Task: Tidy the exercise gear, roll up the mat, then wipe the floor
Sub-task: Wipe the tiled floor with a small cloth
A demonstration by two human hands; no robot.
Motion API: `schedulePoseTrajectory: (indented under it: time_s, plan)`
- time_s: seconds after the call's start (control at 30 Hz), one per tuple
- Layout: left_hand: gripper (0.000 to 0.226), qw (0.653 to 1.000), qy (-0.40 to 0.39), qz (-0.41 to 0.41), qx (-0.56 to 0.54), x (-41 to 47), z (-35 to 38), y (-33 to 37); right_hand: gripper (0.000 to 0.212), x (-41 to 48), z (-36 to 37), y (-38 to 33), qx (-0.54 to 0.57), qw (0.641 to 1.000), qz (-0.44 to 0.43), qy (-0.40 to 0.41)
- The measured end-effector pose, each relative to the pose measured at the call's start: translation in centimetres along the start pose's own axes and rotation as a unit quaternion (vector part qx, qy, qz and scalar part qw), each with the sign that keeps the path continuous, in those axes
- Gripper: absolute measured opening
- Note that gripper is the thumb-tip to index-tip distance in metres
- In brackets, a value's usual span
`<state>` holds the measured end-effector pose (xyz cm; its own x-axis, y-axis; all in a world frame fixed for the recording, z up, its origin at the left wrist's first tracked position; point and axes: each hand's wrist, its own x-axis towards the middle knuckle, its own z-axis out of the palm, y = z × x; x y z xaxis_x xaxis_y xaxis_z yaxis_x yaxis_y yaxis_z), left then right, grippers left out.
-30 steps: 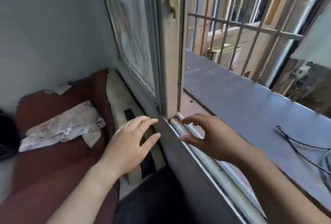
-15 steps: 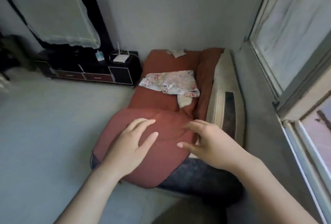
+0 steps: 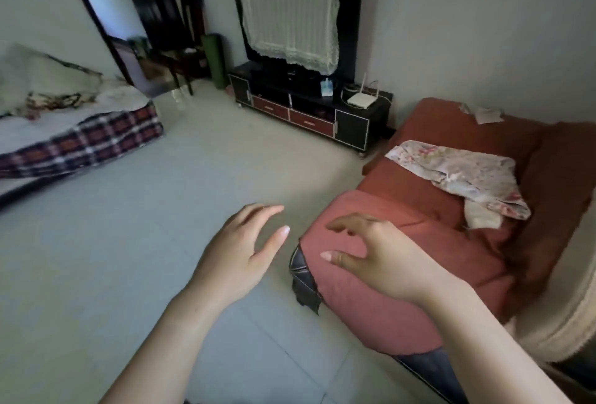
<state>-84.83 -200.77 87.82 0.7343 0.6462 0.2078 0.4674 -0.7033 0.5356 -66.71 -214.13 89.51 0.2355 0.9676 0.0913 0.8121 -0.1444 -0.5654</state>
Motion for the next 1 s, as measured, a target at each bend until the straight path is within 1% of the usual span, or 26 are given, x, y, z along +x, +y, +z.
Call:
schedulePoseTrajectory:
  time_s: [0.23,0.4,0.57,0.8,0.9,1.0]
  plan:
    - [0.060,0.995,0.056,-0.087,0.010,-3.5,-4.6,-8.9,0.050,6.8,6.8,-5.6,0.010,0.995,-0.077,-0.067]
    - [0.060,0.989,0.072,-0.132,0.009,-4.5,-6.2,-12.2,0.047,10.3,9.1,-7.9,0.016,0.988,-0.107,-0.106]
    - [0.059,0.985,0.067,-0.158,0.018,-3.8,-6.9,-14.3,0.048,13.5,10.9,-8.3,0.031,0.982,-0.124,-0.136]
    - [0.058,0.983,0.056,-0.171,0.029,1.5,-7.1,-17.3,0.047,20.2,12.0,-6.2,0.063,0.980,-0.109,-0.153]
    - [0.058,0.982,0.044,-0.179,0.034,5.6,-7.0,-19.1,0.046,24.3,12.2,-4.8,0.067,0.980,-0.100,-0.161]
    - [0.059,0.984,0.032,-0.170,0.041,10.9,-6.8,-20.7,0.044,28.9,11.4,-2.8,0.069,0.982,-0.087,-0.154]
